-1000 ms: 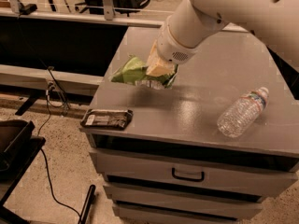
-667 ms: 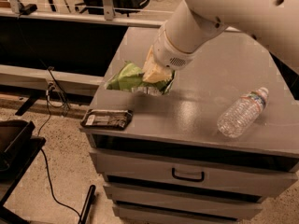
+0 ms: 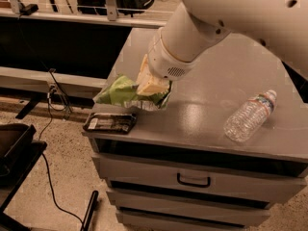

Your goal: Move green jalapeno chip bag near rxbar chocolate

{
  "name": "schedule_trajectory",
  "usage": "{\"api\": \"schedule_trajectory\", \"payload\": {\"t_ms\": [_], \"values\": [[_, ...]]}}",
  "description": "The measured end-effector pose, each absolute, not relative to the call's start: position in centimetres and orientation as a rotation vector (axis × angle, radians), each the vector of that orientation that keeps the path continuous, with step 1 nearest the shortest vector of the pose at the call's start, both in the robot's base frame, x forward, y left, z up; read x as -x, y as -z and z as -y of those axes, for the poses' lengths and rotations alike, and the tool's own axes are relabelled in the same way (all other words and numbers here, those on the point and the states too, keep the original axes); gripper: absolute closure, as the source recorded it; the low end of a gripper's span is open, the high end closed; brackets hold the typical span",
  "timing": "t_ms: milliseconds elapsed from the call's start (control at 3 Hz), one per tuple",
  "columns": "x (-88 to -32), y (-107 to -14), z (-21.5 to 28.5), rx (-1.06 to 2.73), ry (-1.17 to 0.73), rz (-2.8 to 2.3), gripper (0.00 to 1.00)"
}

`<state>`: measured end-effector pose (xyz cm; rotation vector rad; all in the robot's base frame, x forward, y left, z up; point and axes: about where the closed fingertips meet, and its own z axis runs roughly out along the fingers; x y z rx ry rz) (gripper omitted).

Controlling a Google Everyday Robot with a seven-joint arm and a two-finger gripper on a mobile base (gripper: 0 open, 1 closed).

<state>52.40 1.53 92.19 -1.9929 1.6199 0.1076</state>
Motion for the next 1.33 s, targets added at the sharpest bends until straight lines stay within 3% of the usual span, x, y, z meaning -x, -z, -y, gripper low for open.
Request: {"api": "schedule_trajectory", "payload": {"t_ms": [333, 667, 1333], "values": [[-50.9, -92.5, -2.2, 2.035, -0.13, -1.588, 0.12], [-50.3, -92.3, -2.3, 2.071, -0.152, -1.593, 0.0], [-50.1, -92.7, -0.8, 2.045, -0.143, -1.593, 0.0]]}}
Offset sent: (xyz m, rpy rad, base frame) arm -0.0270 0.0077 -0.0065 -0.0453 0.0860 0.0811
